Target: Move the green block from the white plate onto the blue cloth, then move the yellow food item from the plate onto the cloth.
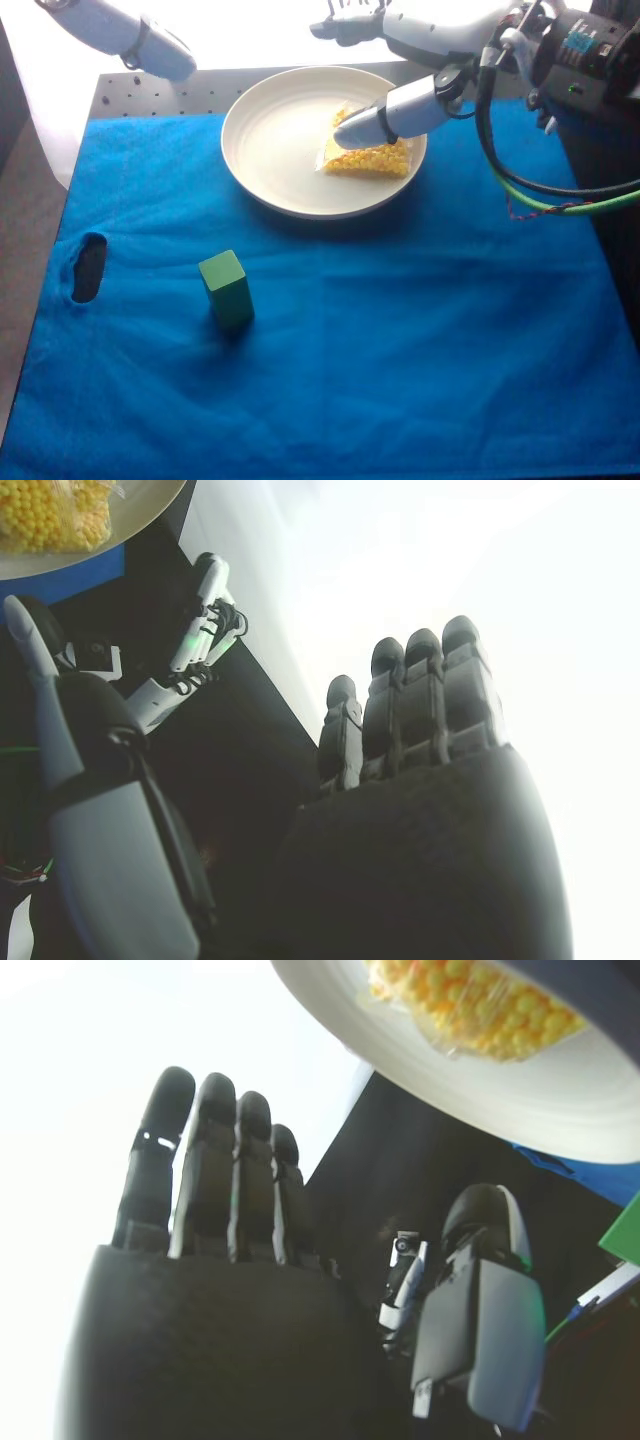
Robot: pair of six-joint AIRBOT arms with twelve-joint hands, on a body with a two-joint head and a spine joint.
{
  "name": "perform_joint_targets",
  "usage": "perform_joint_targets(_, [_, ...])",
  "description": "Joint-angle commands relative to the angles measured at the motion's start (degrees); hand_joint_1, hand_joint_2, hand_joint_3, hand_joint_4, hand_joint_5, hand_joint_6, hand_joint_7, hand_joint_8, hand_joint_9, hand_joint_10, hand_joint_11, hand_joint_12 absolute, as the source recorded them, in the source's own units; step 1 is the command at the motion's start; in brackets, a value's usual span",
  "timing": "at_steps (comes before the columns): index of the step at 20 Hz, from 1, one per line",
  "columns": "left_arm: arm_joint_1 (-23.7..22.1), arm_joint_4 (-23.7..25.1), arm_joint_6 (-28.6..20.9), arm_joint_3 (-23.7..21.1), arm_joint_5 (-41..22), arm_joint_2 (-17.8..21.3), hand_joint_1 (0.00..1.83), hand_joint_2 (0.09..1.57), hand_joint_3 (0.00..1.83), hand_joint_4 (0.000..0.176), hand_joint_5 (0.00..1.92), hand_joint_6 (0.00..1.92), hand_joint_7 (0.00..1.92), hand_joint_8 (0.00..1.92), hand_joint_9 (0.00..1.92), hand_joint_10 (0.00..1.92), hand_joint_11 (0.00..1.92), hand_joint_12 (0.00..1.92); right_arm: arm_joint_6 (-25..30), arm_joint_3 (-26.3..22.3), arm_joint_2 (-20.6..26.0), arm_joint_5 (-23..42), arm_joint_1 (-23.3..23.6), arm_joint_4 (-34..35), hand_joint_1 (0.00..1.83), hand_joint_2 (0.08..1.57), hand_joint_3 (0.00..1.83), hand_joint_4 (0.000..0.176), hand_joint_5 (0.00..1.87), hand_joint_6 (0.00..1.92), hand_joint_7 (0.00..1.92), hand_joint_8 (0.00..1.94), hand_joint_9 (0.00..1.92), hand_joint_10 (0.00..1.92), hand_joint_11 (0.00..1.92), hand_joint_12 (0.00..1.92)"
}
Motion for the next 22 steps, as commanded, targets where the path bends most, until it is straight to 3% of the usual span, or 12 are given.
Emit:
perform_joint_targets(1, [-1.34,-0.33,0.16,-0.21,-5.30,-0.27,0.83,0.78,0.01,0.140,0.11,0.00,0.16,0.01,0.08,0.01,0.03,0.01,0.03,0.26,-0.29,4.77,0.14,1.83,0.41,0.85,0.00,0.000,0.24,0.00,0.45,0.01,0.49,0.02,0.00,1.45])
perform_joint_targets(5, [-1.91,0.56,0.16,-0.65,-4.77,-0.30,0.83,0.79,0.01,0.158,0.11,0.00,0.16,0.00,0.08,0.01,0.04,0.01,0.03,0.84,-0.89,3.55,-0.53,1.83,0.43,0.77,0.00,0.000,0.21,0.01,0.37,0.01,0.41,0.01,0.00,1.24])
perform_joint_targets(8, [-2.09,0.77,0.16,-0.87,-4.74,-0.34,0.82,0.80,0.01,0.148,0.11,0.00,0.18,0.01,0.10,0.01,0.06,0.02,0.03,1.52,-1.39,2.24,-1.11,1.82,0.50,0.80,0.00,0.000,0.22,0.00,0.40,0.01,0.49,0.03,0.00,1.47])
perform_joint_targets(9, [-2.12,0.80,0.16,-0.94,-4.77,-0.36,0.83,0.80,0.01,0.152,0.12,0.01,0.18,0.01,0.10,0.01,0.05,0.02,0.03,1.76,-1.58,1.80,-1.27,1.82,0.51,0.78,0.00,0.010,0.22,0.00,0.39,0.00,0.49,0.03,0.00,1.53])
perform_joint_targets(11, [-2.12,0.91,0.16,-1.12,-4.78,-0.38,0.83,0.81,0.01,0.165,0.13,0.01,0.19,0.01,0.11,0.01,0.06,0.02,0.03,2.14,-1.98,1.09,-1.44,1.82,0.50,0.78,0.00,0.021,0.21,0.00,0.37,0.00,0.47,0.01,0.00,1.42])
perform_joint_targets(13, [-2.09,1.03,0.16,-1.21,-4.78,-0.49,0.78,0.77,0.00,0.151,0.10,0.00,0.18,0.00,0.09,0.00,0.02,0.00,0.03,2.28,-2.14,0.44,-1.60,1.83,0.52,0.80,0.00,0.018,0.26,0.01,0.42,0.01,0.54,0.04,0.04,1.53])
perform_joint_targets(14, [-2.09,1.13,0.16,-1.21,-4.78,-0.57,0.75,0.77,0.00,0.142,0.09,0.00,0.17,0.00,0.08,0.00,0.02,0.00,0.03,2.30,-2.14,0.20,-1.71,1.83,0.51,0.80,0.00,0.025,0.28,0.01,0.44,0.01,0.57,0.05,0.07,1.56])
perform_joint_targets(16, [-2.09,1.16,0.16,-1.18,-4.79,-0.62,0.73,0.79,0.00,0.148,0.07,0.00,0.17,0.00,0.08,0.00,0.03,0.00,0.03,2.31,-2.23,0.03,-2.02,1.83,0.55,0.78,0.00,0.033,0.34,0.01,0.53,0.02,0.66,0.08,0.14,1.55])
perform_joint_targets(18, [-2.11,1.16,0.16,-1.16,-4.84,-0.62,0.77,0.79,0.00,0.152,0.09,0.01,0.17,0.00,0.08,0.00,0.01,0.00,0.03,2.50,-2.44,-0.08,-2.39,1.83,0.59,0.77,0.00,0.014,0.39,0.01,0.60,0.01,0.71,0.10,0.28,1.59])
perform_joint_targets(19, [-2.11,1.14,0.16,-1.17,-5.01,-0.67,0.77,0.79,0.00,0.145,0.10,0.01,0.18,0.00,0.08,0.00,0.01,0.00,0.03,2.66,-2.57,-0.23,-2.49,1.83,0.60,0.77,0.00,0.006,0.40,0.01,0.65,0.01,0.76,0.22,0.33,1.64])
perform_joint_targets(20, [-2.11,1.14,0.15,-1.18,-5.08,-0.70,0.77,0.80,0.01,0.135,0.10,0.01,0.17,0.00,0.08,0.00,0.01,0.00,0.03,2.71,-2.61,-0.27,-2.50,1.83,0.60,0.78,0.00,0.005,0.40,0.00,0.63,0.00,0.72,0.23,0.30,1.63])
perform_joint_targets(22, [-2.11,1.15,0.16,-1.17,-5.14,-0.92,0.75,0.82,0.01,0.133,0.08,0.00,0.15,0.00,0.07,0.00,0.00,0.00,0.03,2.85,-2.67,-0.31,-2.50,1.82,0.66,0.81,0.01,0.000,0.44,0.01,0.60,0.00,0.67,0.19,0.25,1.54])
